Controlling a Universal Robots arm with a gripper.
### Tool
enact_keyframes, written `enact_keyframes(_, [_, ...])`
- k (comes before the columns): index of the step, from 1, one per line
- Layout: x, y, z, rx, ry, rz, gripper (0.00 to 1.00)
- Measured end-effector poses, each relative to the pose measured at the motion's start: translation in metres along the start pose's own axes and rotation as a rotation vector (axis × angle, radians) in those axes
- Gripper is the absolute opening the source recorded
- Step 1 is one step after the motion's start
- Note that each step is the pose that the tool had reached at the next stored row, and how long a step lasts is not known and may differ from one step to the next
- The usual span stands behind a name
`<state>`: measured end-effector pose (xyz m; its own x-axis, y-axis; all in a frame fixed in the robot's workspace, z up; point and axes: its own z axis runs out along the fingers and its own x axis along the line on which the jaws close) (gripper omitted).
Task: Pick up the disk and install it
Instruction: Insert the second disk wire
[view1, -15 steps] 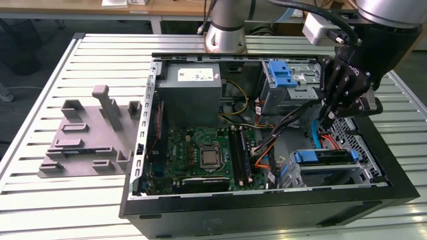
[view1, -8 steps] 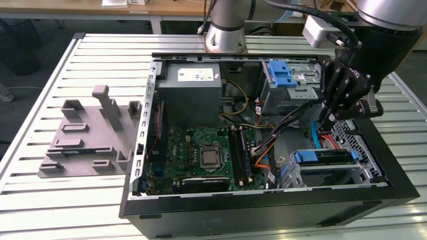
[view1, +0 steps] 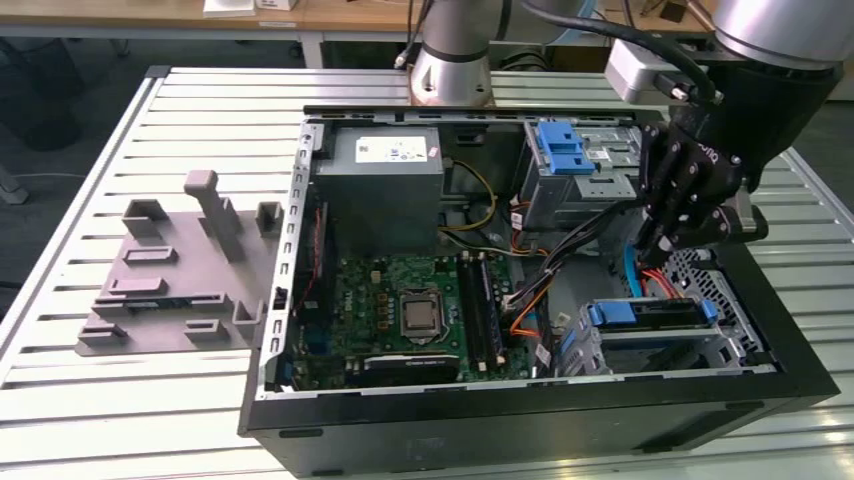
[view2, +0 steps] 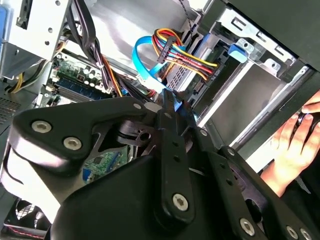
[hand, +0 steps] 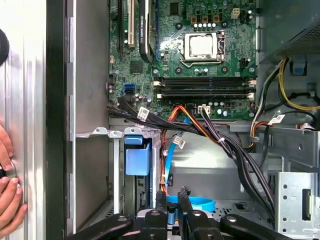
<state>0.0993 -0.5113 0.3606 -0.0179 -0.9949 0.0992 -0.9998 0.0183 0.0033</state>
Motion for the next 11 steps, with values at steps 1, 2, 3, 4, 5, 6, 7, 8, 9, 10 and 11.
enact_keyframes(1, [0.0004,0.0,0.0005,0.0,0.0006,0.0,0.23])
enact_keyframes(2, [0.0008,0.0,0.001,0.0001,0.0011,0.0,0.23])
enact_keyframes(3, [0.0013,0.0,0.0015,0.0001,0.0016,0.0,0.23])
enact_keyframes(4, [0.0017,-0.0001,0.002,0.0002,0.0019,0.0,0.23])
enact_keyframes(5, [0.0021,-0.0001,0.0025,0.0002,0.0022,0.0,0.22])
enact_keyframes(6, [0.0025,-0.0001,0.0029,0.0002,0.0023,0.0,0.16])
enact_keyframes(7, [0.0029,-0.0001,0.0032,0.0002,0.0023,0.0,0.16])
enact_keyframes(8, [0.0035,-0.0001,0.0034,0.0002,-0.0009,0.0,0.16])
enact_keyframes(9, [0.0042,-0.0001,0.0036,0.0001,-0.0081,0.0,0.16])
enact_keyframes(10, [0.0048,-0.0001,0.0039,0.0,-0.0137,0.0,0.16])
enact_keyframes(11, [0.0054,-0.0001,0.0042,0.0,-0.0153,0.0,0.16])
